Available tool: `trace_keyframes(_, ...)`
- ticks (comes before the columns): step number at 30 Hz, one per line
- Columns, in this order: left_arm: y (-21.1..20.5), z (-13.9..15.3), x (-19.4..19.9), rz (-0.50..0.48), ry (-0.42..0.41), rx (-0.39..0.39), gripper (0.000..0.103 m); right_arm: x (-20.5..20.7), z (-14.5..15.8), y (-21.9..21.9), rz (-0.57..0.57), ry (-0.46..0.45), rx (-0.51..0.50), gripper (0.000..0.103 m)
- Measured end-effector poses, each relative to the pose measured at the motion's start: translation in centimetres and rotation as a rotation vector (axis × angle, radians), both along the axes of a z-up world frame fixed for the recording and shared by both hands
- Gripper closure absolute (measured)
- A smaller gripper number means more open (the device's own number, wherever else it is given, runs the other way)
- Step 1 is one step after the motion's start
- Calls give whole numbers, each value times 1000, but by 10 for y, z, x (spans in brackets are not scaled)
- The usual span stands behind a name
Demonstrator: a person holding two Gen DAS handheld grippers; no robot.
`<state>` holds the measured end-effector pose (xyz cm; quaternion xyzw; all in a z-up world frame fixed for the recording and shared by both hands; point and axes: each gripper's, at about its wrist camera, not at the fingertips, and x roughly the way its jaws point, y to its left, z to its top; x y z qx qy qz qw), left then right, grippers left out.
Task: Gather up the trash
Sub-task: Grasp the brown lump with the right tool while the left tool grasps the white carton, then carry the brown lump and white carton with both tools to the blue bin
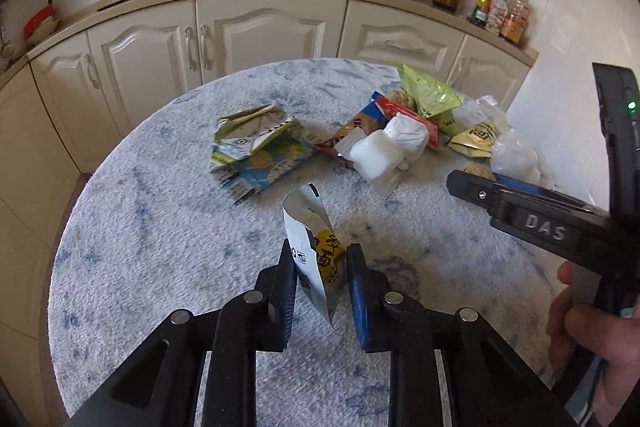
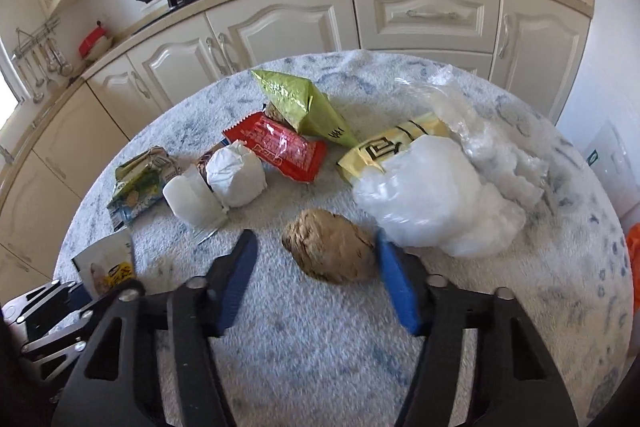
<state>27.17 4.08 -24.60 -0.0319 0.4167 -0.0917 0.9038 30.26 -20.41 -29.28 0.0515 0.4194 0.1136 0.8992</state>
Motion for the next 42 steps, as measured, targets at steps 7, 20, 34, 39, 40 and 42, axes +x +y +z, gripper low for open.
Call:
trace_keyframes(7, 1, 9, -18, 11, 3, -9, 83, -10, -2, 8, 27, -28, -57, 58)
trace_keyframes(20, -12, 46, -58, -24, -58, -39, 83, -67, 27, -18, 46, -26, 73, 59)
trace_keyframes(34, -59, 101, -121, -112, -162, -39, 83, -137, 78, -72, -35, -136, 88, 59)
trace_keyframes(39, -75, 125, -144, -143, -221, -33, 83, -157, 98, -93, -60, -187, 100, 59)
trace_keyframes(40, -79, 130, -148, -149, -233, -32, 83, -162, 102, -98, -68, -200, 103, 59)
trace_keyframes(42, -87, 138, -156, -165, -253, -33, 83, -170, 109, -107, -79, -216, 106, 59)
